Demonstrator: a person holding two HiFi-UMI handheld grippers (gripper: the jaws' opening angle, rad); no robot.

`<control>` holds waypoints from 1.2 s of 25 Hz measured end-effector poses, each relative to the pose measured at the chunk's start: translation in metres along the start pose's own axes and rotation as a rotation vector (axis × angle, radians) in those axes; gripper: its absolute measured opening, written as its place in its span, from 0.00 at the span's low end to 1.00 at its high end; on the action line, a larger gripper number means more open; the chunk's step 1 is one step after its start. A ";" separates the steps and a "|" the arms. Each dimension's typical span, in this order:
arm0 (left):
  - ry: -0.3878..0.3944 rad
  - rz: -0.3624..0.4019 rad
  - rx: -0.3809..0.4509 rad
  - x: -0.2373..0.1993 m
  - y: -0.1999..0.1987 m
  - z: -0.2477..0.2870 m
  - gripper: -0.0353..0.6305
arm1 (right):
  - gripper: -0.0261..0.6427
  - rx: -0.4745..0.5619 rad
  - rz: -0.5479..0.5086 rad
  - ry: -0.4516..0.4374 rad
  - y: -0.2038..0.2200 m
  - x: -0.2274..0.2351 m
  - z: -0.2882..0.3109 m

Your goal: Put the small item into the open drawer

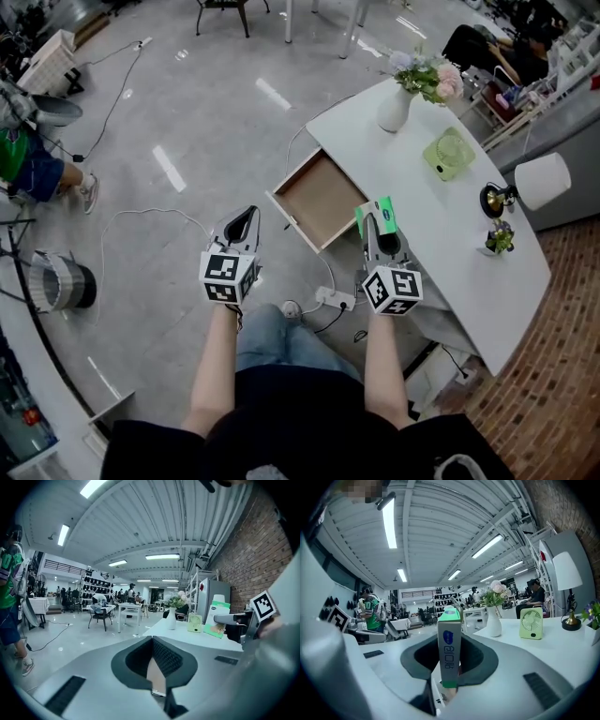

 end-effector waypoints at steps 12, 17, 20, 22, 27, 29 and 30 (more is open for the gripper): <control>0.093 0.033 -0.041 -0.018 -0.014 0.066 0.09 | 0.16 -0.007 0.026 0.054 -0.005 0.007 0.045; 0.142 0.058 -0.051 -0.020 -0.013 0.108 0.09 | 0.16 -0.025 0.013 0.061 0.002 0.016 0.074; 0.172 0.062 -0.062 -0.020 -0.007 0.138 0.09 | 0.16 -0.050 0.013 0.057 0.014 0.021 0.095; 0.191 0.065 -0.076 -0.019 0.002 0.158 0.09 | 0.16 -0.073 0.010 0.051 0.028 0.022 0.110; 0.230 0.059 -0.121 -0.018 0.038 0.208 0.09 | 0.16 -0.137 0.028 0.042 0.076 0.027 0.141; 0.241 0.052 -0.140 -0.018 0.056 0.226 0.09 | 0.16 -0.163 0.047 0.038 0.101 0.027 0.151; 0.248 0.050 -0.150 -0.018 0.066 0.235 0.09 | 0.16 -0.178 0.056 0.037 0.114 0.028 0.157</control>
Point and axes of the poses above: the fingertips, and each gripper's own axes: z forward along the fingers, x to its right, y out of its underside, the point moved 6 cm from there along -z, backward along the fingers, and after that the axes turned 1 degree about x, right-handed, at the moved point
